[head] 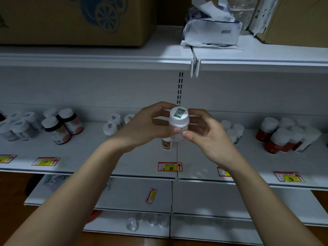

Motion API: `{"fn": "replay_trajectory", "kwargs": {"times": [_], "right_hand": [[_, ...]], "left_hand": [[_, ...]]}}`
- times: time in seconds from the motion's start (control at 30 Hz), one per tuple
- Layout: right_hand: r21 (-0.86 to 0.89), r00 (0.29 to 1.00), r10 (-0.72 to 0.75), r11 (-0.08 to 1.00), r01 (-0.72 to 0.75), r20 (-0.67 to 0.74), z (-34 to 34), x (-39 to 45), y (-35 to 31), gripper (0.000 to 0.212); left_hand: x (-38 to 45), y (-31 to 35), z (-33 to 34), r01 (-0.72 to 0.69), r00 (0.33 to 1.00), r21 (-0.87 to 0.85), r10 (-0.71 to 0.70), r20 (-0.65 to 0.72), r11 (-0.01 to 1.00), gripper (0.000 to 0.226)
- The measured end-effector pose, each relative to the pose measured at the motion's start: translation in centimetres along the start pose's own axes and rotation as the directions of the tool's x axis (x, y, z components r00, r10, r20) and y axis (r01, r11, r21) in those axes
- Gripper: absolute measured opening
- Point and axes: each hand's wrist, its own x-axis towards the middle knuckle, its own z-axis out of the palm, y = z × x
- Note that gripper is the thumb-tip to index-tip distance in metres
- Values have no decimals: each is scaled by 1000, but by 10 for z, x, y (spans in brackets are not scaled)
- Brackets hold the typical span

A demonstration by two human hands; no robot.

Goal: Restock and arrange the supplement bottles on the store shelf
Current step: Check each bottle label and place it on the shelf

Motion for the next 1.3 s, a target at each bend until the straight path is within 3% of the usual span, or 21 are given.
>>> {"fn": "replay_trajectory", "kwargs": {"times": [0.13, 0.37, 0.47, 0.57, 0.7, 0.8, 0.87, 1.3], "right_hand": [[-57, 999, 38, 998, -37, 13, -3, -2, 16, 45], [-67, 979, 195, 979, -191, 63, -7, -9, 82, 42], [-68, 971, 240, 968, -240, -14, -8, -6, 112, 40], [-219, 952, 288, 927, -304, -101, -10, -2, 148, 40], [-543, 944, 324, 783, -305, -64, -17, -8, 196, 46], [-695, 975, 206, 690, -203, -80, -16, -20, 213, 40], [-714, 988, 114, 683, -152, -102, -14, -23, 222, 39], [-738, 990, 39, 663, -127, -136, -12, -21, 221, 40]], "left_hand": [[9, -12, 10, -38, 997, 108, 45, -56, 993, 40], [29, -63, 33, -25, 999, 403, 42, -33, 915, 34], [43, -84, 43, -35, 998, 475, 56, -31, 879, 31], [59, -97, 49, -25, 995, 565, 73, -63, 824, 32], [80, -106, 56, 37, 995, 676, 38, -96, 736, 40], [92, -114, 59, 76, 994, 703, -1, -107, 707, 47], [98, -119, 60, 89, 994, 695, -18, -109, 713, 49], [110, -131, 60, 148, 988, 792, -129, -89, 592, 49]]}}
